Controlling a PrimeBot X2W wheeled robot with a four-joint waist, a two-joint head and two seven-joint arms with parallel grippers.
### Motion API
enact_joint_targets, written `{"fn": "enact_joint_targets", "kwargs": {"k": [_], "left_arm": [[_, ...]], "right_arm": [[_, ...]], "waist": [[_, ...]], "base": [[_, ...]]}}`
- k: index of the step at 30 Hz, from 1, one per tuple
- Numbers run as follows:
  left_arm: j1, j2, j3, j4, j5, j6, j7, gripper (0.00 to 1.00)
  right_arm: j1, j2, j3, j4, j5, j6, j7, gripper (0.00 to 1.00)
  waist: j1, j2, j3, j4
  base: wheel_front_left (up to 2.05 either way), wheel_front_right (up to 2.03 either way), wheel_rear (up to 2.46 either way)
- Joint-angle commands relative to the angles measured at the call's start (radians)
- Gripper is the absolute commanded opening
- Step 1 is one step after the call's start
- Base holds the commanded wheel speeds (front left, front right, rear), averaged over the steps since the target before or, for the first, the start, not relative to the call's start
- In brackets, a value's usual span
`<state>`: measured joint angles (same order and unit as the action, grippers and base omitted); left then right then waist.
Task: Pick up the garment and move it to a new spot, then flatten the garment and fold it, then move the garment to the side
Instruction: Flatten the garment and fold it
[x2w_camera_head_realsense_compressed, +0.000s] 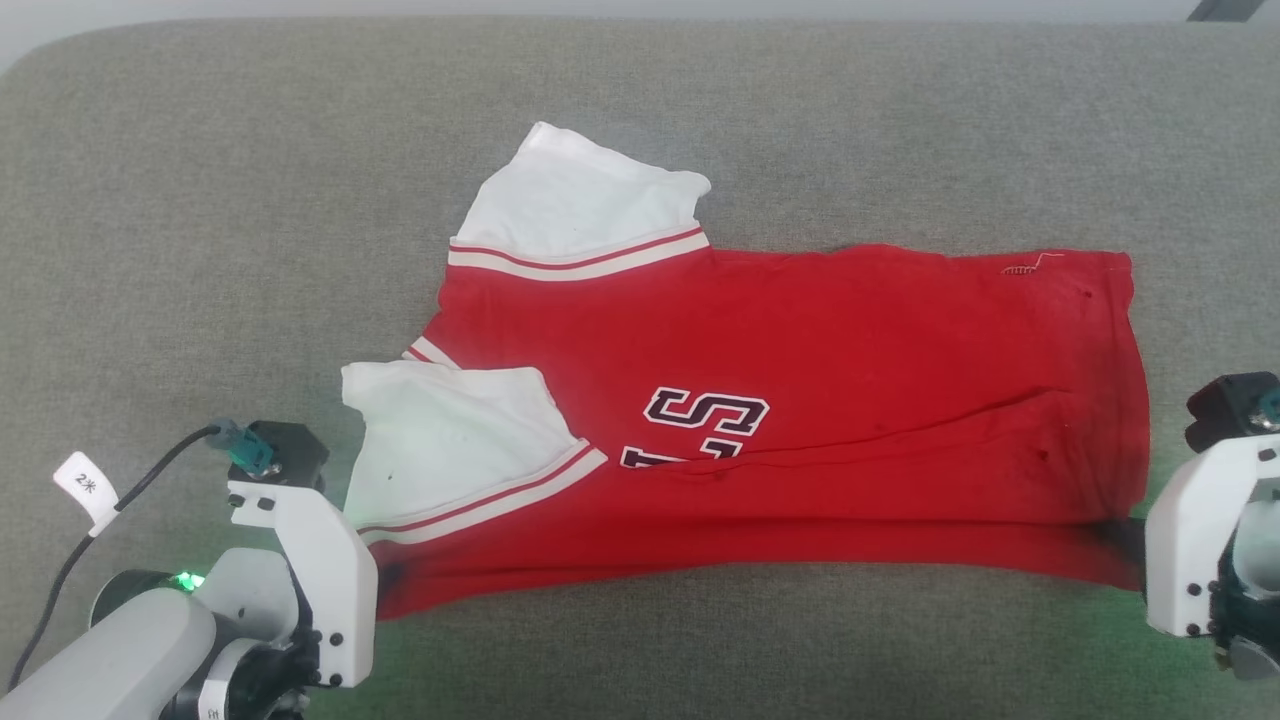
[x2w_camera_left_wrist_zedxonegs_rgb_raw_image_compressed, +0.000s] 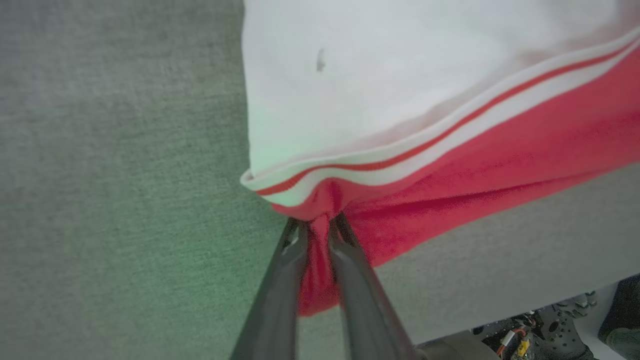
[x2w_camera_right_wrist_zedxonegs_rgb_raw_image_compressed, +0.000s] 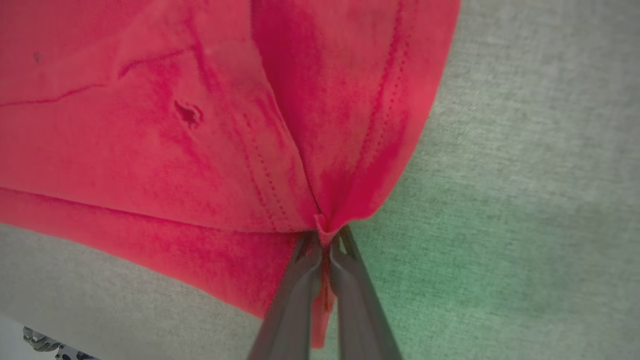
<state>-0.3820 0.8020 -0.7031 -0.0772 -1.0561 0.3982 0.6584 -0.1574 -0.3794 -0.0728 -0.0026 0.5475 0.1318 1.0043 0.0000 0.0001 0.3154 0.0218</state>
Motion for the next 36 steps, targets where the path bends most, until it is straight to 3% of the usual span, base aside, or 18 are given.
{"fn": "enact_joint_targets", "kwargs": {"k": [1, 3, 4, 7, 20, 26, 36], "left_arm": [[0.01, -0.007, -0.004, 0.04, 0.002, -0.007, -0.006, 0.8], [0.005, -0.021, -0.008, 0.074, -0.007, -0.024, -0.011, 1.0], [0.001, -0.026, -0.007, 0.088, -0.007, -0.031, -0.018, 1.0], [-0.017, -0.026, 0.007, 0.103, -0.017, -0.046, -0.022, 1.0], [-0.138, 0.112, 0.061, -0.047, 0.044, -0.025, 0.045, 1.0], [-0.249, 0.105, 0.076, -0.006, 0.075, -0.081, 0.034, 1.0], [-0.488, 0.042, 0.079, 0.265, 0.138, -0.247, -0.022, 1.0]], "right_arm": [[0.015, 0.017, 0.021, 0.031, -0.013, -0.002, -0.003, 0.18], [0.005, 0.024, 0.043, 0.048, -0.016, -0.002, -0.013, 0.45], [0.001, 0.026, 0.051, 0.055, -0.015, -0.001, -0.016, 0.98], [-0.012, 0.022, 0.069, 0.058, -0.005, -0.001, -0.027, 1.0], [-0.053, -0.001, 0.048, -0.076, 0.01, -0.002, -0.115, 1.0], [-0.102, 0.028, 0.069, -0.13, -0.012, -0.002, -0.3, 1.0], [-0.229, 0.119, 0.142, -0.111, -0.117, -0.002, -0.718, 1.0]], "waist": [[0.0, -0.0001, 0.002, -0.002], [0.0, -0.0001, 0.001, -0.005], [0.0, -0.0001, 0.0, -0.007], [0.0, -0.0001, -0.008, -0.011], [0.0, -0.0001, -0.054, -0.059], [0.0, -0.0001, -0.046, -0.132], [0.0, -0.0001, 0.031, -0.293]], "base": [[0.0, 0.0, 0.0], [0.0, 0.0, 0.0], [0.0, 0.0, 0.0], [0.0, 0.0, 0.0], [0.0, 0.0, 0.0], [0.0, 0.0, 0.0], [0.0, 0.0, 0.0]]}}
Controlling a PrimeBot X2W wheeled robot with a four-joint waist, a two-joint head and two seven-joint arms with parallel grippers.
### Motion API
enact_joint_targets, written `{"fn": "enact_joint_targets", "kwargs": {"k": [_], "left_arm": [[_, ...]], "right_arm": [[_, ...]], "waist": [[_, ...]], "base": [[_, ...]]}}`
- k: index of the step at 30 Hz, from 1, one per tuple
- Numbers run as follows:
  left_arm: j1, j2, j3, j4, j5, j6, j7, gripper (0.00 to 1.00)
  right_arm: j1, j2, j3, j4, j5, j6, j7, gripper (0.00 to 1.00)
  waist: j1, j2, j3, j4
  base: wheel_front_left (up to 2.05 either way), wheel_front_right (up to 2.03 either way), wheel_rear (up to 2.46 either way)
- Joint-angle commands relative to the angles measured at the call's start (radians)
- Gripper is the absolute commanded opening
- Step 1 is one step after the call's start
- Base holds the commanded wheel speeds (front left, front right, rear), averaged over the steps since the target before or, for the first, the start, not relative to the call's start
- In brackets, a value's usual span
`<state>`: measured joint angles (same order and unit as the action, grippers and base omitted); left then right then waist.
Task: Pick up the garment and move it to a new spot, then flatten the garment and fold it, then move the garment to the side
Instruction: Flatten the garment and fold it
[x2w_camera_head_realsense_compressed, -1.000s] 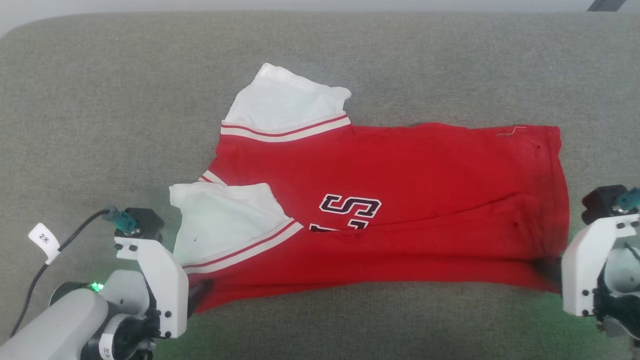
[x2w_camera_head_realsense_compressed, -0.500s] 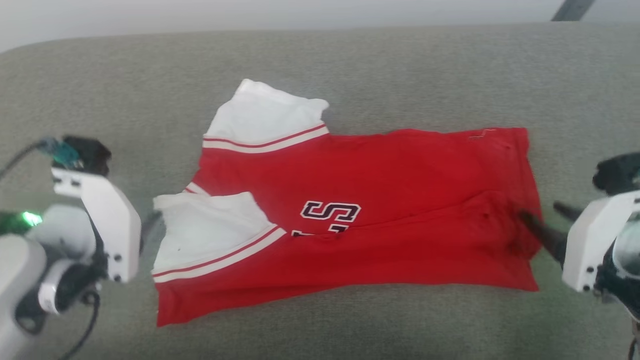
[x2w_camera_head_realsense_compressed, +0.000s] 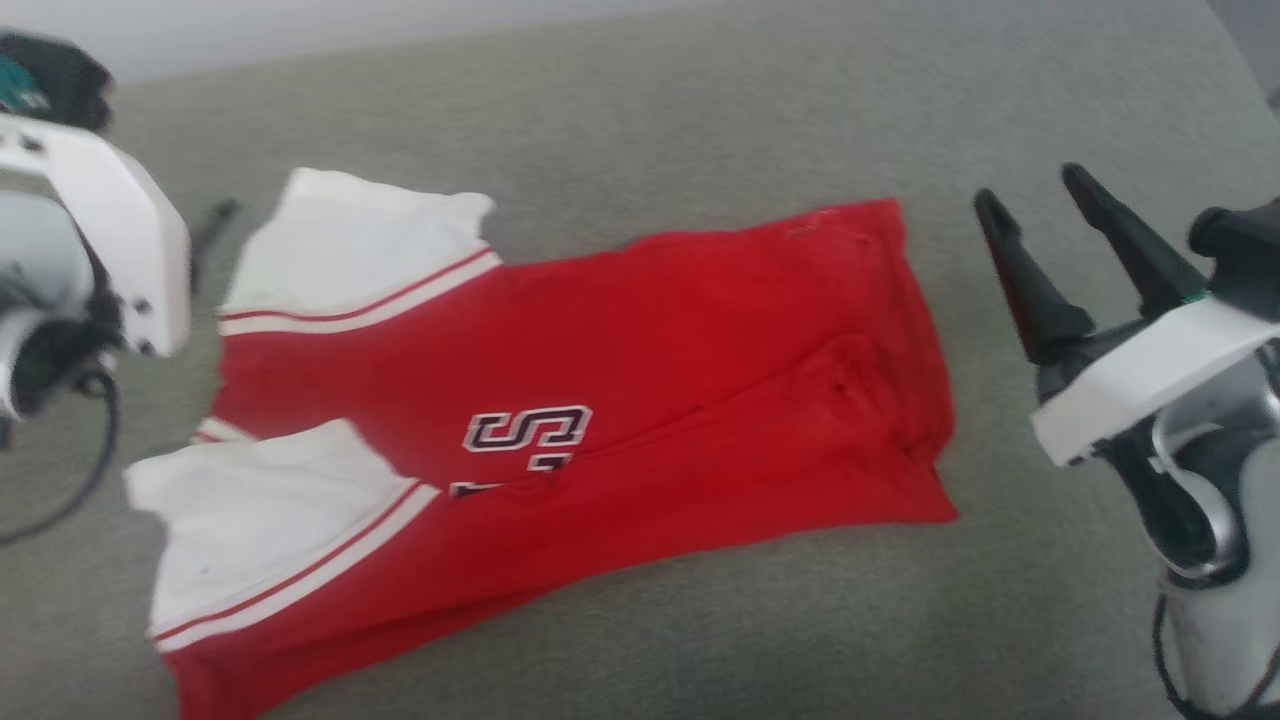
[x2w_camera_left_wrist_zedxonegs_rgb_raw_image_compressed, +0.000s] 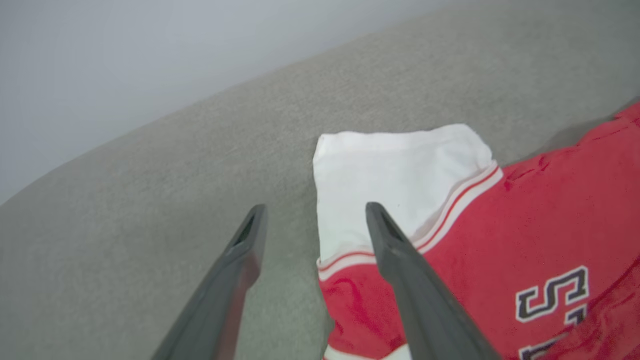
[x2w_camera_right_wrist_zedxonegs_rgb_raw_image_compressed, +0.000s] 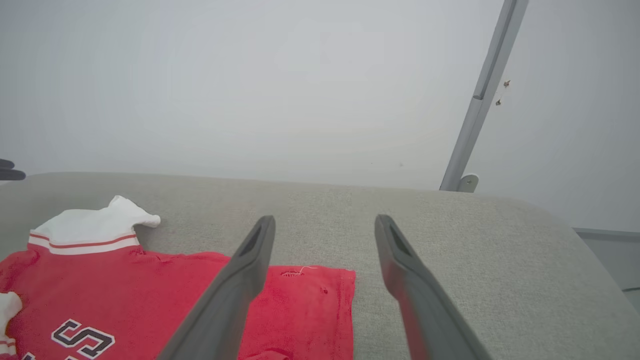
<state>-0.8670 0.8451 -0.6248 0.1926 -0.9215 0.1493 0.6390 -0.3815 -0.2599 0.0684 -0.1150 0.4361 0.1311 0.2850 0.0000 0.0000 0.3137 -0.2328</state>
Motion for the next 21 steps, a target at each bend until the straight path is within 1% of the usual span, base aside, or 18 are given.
{"fn": "enact_joint_targets", "kwargs": {"k": [1, 3, 5, 9, 14, 15, 17, 18, 19, 20, 21], "left_arm": [[-0.025, -0.004, 0.001, 0.032, 0.009, -0.012, -0.004, 1.0], [-0.067, -0.013, -0.002, 0.102, 0.018, -0.037, 0.002, 1.0], [-0.11, -0.028, -0.003, 0.171, 0.013, -0.06, 0.012, 1.0], [-0.169, -0.057, -0.016, 0.304, 0.007, -0.087, 0.052, 1.0], [-0.227, -0.106, -0.043, 0.414, 0.003, -0.097, 0.124, 1.0], [-0.233, -0.115, -0.051, 0.429, 0.009, -0.102, 0.133, 1.0], [-0.254, -0.153, -0.075, 0.479, 0.023, -0.108, 0.146, 1.0], [-0.259, -0.166, -0.082, 0.499, 0.026, -0.102, 0.154, 1.0], [-0.26, -0.179, -0.089, 0.518, 0.024, -0.105, 0.166, 0.68], [-0.265, -0.192, -0.091, 0.541, 0.02, -0.099, 0.174, 0.0], [-0.27, -0.203, -0.095, 0.56, 0.018, -0.095, 0.184, 0.0]], "right_arm": [[-0.016, 0.007, 0.01, 0.01, -0.012, -0.001, -0.026, 1.0], [-0.028, 0.027, 0.026, 0.031, -0.013, -0.001, -0.069, 1.0], [-0.041, 0.031, 0.052, 0.05, -0.015, -0.001, -0.094, 1.0], [-0.06, 0.037, 0.082, 0.089, 0.001, 0.0, -0.127, 1.0], [-0.087, 0.027, 0.099, 0.124, 0.02, -0.001, -0.138, 1.0], [-0.093, 0.025, 0.105, 0.133, 0.025, -0.001, -0.132, 1.0], [-0.118, 0.013, 0.121, 0.155, 0.043, -0.001, -0.105, 1.0], [-0.13, 0.009, 0.126, 0.165, 0.049, -0.001, -0.095, 1.0], [-0.143, 0.003, 0.138, 0.175, 0.054, -0.001, -0.08, 1.0], [-0.157, 0.001, 0.147, 0.185, 0.066, -0.001, -0.068, 1.0], [-0.172, -0.003, 0.153, 0.2, 0.073, -0.001, -0.055, 1.0]], "waist": [[0.0, 0.0, 0.044, -0.056], [0.0, 0.0, 0.062, -0.081], [0.0, 0.0, 0.082, -0.104], [0.0, 0.0, 0.113, -0.127], [0.0, 0.0, 0.142, -0.126], [0.0, 0.0, 0.147, -0.124], [0.0, 0.0, 0.164, -0.116], [0.0, 0.0, 0.169, -0.113], [0.0, 0.0, 0.176, -0.11], [0.0, 0.0, 0.182, -0.107], [0.0, 0.0, 0.188, -0.104]], "base": [[0.0, 0.0, 0.0], [0.0, 0.0, 0.0], [0.0, 0.0, 0.0], [0.0, 0.0, 0.0], [0.0, 0.0, 0.0], [0.0, 0.0, 0.0], [0.0, 0.0, 0.0], [0.0, 0.0, 0.0], [0.0, 0.0, 0.0], [0.0, 0.0, 0.0], [0.0, 0.0, 0.0]]}}
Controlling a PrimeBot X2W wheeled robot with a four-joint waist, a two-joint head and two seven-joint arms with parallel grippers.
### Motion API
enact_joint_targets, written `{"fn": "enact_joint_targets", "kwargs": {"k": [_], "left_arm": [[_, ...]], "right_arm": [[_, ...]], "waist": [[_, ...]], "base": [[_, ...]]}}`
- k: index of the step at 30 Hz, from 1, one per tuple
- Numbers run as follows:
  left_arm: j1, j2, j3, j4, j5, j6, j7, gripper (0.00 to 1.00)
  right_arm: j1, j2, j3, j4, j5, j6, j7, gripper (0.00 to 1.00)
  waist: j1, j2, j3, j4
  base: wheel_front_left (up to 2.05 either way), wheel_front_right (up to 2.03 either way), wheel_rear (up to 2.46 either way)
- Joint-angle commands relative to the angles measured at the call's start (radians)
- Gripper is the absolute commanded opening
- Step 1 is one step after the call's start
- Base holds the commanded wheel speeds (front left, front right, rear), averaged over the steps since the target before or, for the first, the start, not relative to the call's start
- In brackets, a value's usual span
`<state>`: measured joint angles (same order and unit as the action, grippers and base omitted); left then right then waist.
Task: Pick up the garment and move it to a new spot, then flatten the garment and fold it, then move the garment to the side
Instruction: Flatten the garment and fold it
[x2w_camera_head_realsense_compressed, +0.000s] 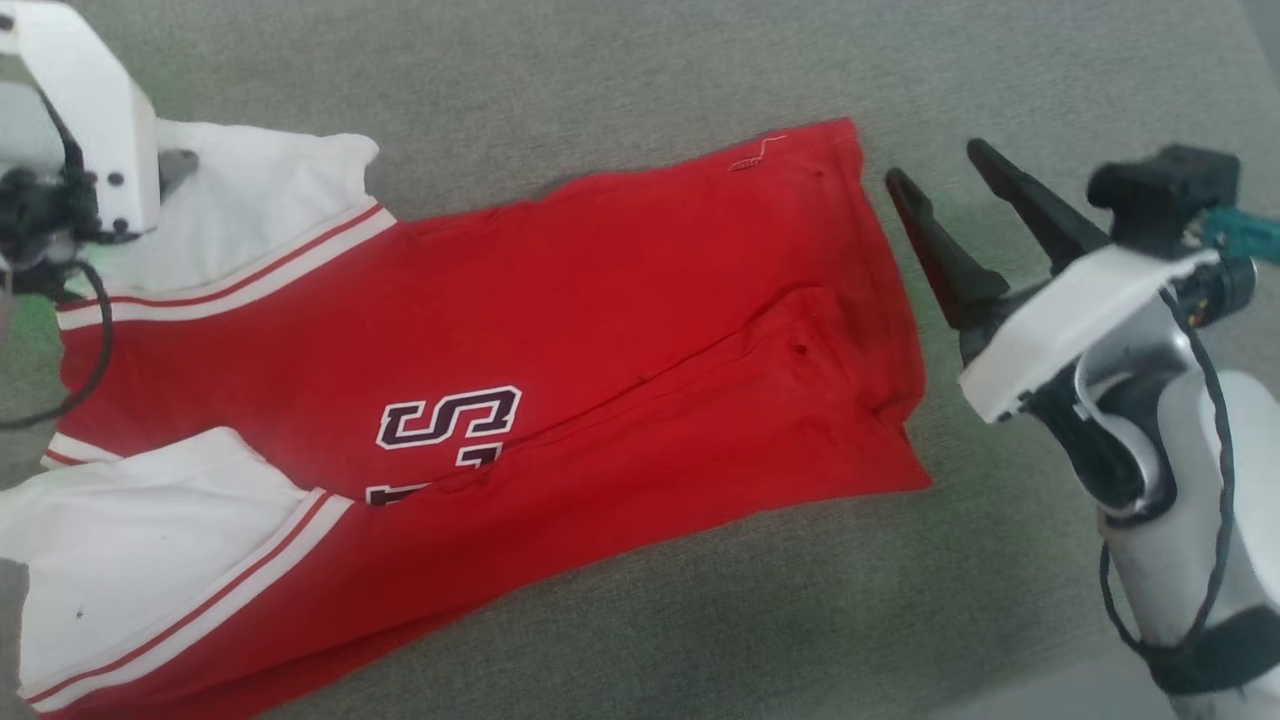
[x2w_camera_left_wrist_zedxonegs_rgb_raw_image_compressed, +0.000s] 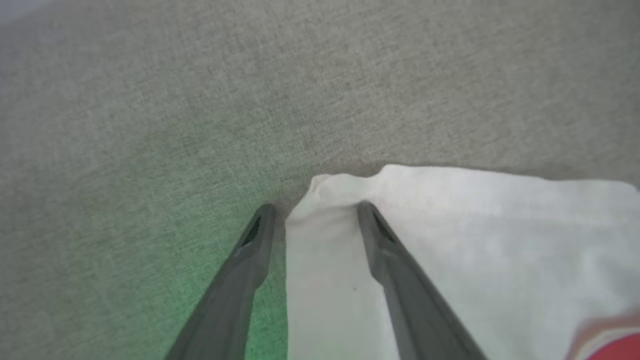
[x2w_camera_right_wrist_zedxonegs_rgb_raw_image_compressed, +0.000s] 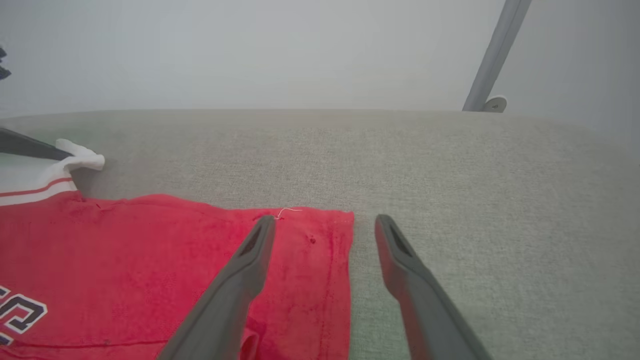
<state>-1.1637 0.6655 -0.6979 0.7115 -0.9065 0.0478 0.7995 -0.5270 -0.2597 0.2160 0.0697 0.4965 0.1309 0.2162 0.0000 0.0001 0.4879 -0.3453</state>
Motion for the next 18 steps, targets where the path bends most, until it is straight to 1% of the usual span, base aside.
{"fn": "enact_joint_targets", "kwargs": {"k": [1, 2, 4, 6, 7, 11, 13, 17, 18], "left_arm": [[0.02, -0.035, -0.024, 0.057, 0.003, 0.009, 0.029, 0.0], [0.02, -0.035, -0.024, 0.057, 0.003, 0.009, 0.029, 0.0], [-0.002, -0.055, -0.031, 0.079, 0.01, 0.005, 0.029, 0.0], [-0.028, -0.075, -0.036, 0.097, 0.02, -0.006, 0.02, 0.0], [-0.042, -0.086, -0.041, 0.104, 0.026, -0.012, 0.014, 0.0], [-0.09, -0.126, -0.053, 0.138, 0.032, -0.037, -0.009, 0.0], [-0.11, -0.146, -0.055, 0.159, 0.037, -0.042, -0.02, 0.0], [-0.146, -0.183, -0.061, 0.193, 0.044, -0.06, -0.051, 0.0], [-0.155, -0.191, -0.062, 0.201, 0.046, -0.066, -0.058, 0.0]], "right_arm": [[-0.043, -0.012, 0.017, 0.029, 0.014, 0.0, 0.032, 1.0], [-0.043, -0.012, 0.017, 0.029, 0.014, 0.0, 0.032, 1.0], [-0.08, -0.016, 0.032, 0.064, 0.044, 0.0, 0.07, 1.0], [-0.123, -0.038, 0.058, 0.104, 0.051, 0.0, 0.118, 1.0], [-0.145, -0.038, 0.06, 0.127, 0.068, -0.001, 0.141, 1.0], [-0.239, -0.071, 0.097, 0.221, 0.092, -0.001, 0.243, 1.0], [-0.283, -0.072, 0.108, 0.273, 0.114, -0.001, 0.294, 1.0], [-0.352, -0.093, 0.163, 0.377, 0.133, -0.001, 0.423, 1.0], [-0.36, -0.087, 0.174, 0.404, 0.15, -0.001, 0.456, 1.0]], "waist": [[0.0, -0.0001, 0.019, 0.013], [0.0, -0.0001, 0.019, 0.013], [0.0, -0.0001, 0.031, 0.024], [0.0, -0.0001, 0.041, 0.037], [0.0, -0.0001, 0.046, 0.045], [0.0, -0.0001, 0.059, 0.077], [0.0, -0.0001, 0.065, 0.092], [0.0, -0.0001, 0.073, 0.117], [0.0, -0.0001, 0.075, 0.122]], "base": [[0.0, 0.0, 0.0], [0.0, 0.0, 0.0], [0.0, 0.0, 0.0], [0.0, 0.0, 0.0], [0.0, 0.0, 0.0], [0.0, 0.0, 0.0], [0.0, 0.0, 0.0], [0.0, 0.0, 0.0], [0.0, 0.0, 0.0]]}}
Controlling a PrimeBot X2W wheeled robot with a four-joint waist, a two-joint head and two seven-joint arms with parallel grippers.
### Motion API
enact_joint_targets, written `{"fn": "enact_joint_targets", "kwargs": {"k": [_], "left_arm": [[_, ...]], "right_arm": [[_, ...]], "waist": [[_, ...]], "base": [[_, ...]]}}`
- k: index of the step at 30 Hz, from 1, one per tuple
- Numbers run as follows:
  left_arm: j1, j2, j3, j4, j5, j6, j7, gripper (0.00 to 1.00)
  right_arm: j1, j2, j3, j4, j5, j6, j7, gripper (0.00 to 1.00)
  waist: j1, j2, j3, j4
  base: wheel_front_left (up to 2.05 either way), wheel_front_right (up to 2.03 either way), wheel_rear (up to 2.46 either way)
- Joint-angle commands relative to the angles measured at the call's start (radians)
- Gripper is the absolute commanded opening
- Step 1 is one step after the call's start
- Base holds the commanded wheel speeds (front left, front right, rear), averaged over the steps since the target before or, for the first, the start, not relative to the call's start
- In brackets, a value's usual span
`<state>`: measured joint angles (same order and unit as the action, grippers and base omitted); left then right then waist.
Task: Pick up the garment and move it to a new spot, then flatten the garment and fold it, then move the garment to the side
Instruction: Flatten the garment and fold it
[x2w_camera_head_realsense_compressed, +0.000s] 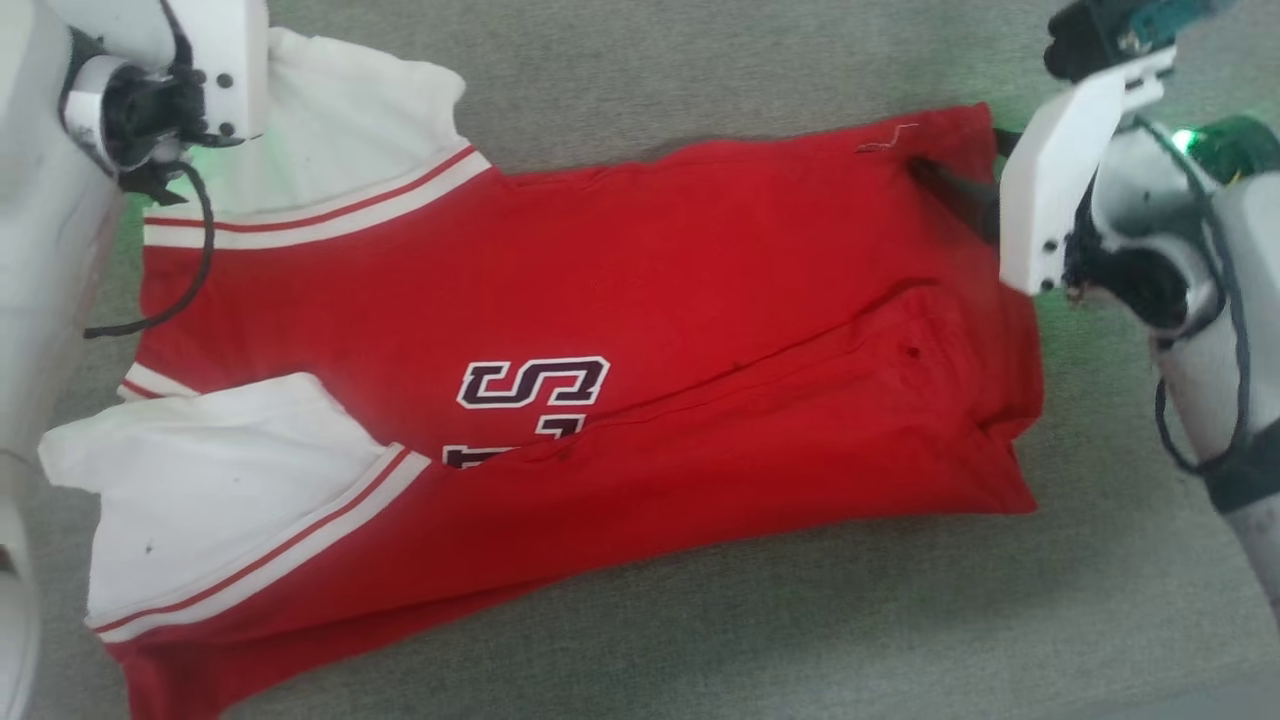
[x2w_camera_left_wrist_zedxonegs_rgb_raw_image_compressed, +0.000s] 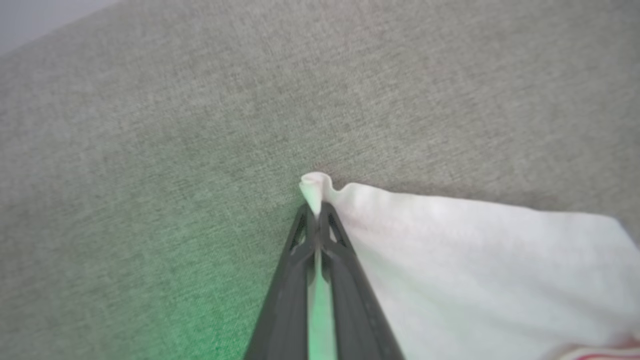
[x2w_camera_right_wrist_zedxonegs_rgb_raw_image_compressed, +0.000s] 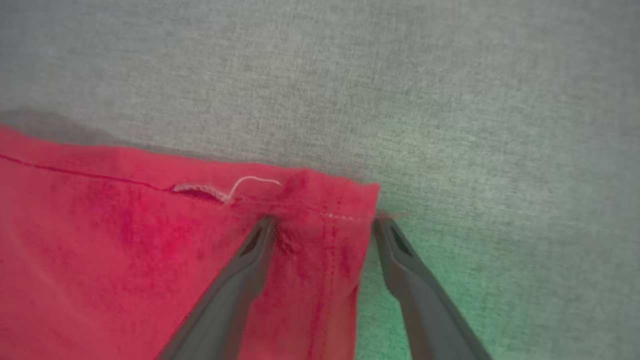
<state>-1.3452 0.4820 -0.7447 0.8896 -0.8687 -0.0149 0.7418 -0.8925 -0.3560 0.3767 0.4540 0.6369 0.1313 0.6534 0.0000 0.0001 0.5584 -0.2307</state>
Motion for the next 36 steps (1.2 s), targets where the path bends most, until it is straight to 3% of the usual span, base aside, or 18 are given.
{"fn": "enact_joint_targets", "kwargs": {"k": [1, 2, 3, 4, 6, 16, 25, 31, 36], "left_arm": [[0.02, -0.014, -0.017, 0.032, 0.009, -0.007, -0.005, 0.0], [0.013, -0.021, -0.019, 0.04, 0.012, -0.013, -0.013, 0.0], [0.006, -0.028, -0.019, 0.048, 0.013, -0.015, -0.021, 0.0], [0.0, -0.034, -0.018, 0.056, 0.01, -0.021, -0.029, 0.0], [-0.008, -0.047, -0.015, 0.069, 0.006, -0.028, -0.048, 0.0], [-0.056, -0.07, -0.02, 0.07, -0.008, -0.081, -0.08, 0.0], [-0.001, -0.049, -0.073, -0.061, 0.019, -0.1, -0.064, 0.0], [0.079, 0.0, -0.086, -0.214, 0.013, -0.064, -0.032, 0.0], [0.19, 0.081, -0.091, -0.442, 0.0, 0.012, 0.017, 0.0]], "right_arm": [[0.0, 0.012, 0.027, 0.045, 0.02, -0.001, 0.053, 1.0], [-0.007, 0.009, 0.045, 0.068, 0.027, -0.001, 0.089, 1.0], [-0.01, 0.011, 0.059, 0.092, 0.041, -0.001, 0.125, 0.81], [-0.012, 0.013, 0.074, 0.101, 0.056, -0.001, 0.154, 0.0], [-0.024, -0.004, 0.095, 0.109, 0.063, -0.001, 0.187, 0.0], [-0.015, -0.099, 0.058, 0.04, 0.079, -0.001, 0.13, 0.0], [0.068, -0.164, -0.004, -0.071, 0.048, -0.001, 0.088, 0.0], [0.149, -0.188, -0.051, -0.147, 0.04, -0.001, 0.1, 0.0], [0.254, -0.206, -0.116, -0.249, 0.031, -0.001, 0.139, 0.0]], "waist": [[0.0, -0.0001, 0.006, 0.012], [0.0, -0.0001, 0.007, 0.016], [0.0, -0.0001, 0.007, 0.021], [0.0, -0.0001, 0.006, 0.026], [0.0, -0.0001, 0.002, 0.038], [0.0, -0.0001, -0.078, 0.111], [0.0, -0.0001, -0.185, 0.173], [0.0, -0.0001, -0.245, 0.198], [0.0, -0.0001, -0.286, 0.212]], "base": [[0.0, 0.0, 0.0], [0.0, 0.0, 0.0], [0.0, 0.0, 0.0], [0.0, 0.0, 0.0], [0.0, 0.0, 0.0], [0.0, 0.0, 0.0], [0.0, 0.0, 0.0], [0.0, 0.0, 0.0], [0.0, 0.0, 0.0]]}}
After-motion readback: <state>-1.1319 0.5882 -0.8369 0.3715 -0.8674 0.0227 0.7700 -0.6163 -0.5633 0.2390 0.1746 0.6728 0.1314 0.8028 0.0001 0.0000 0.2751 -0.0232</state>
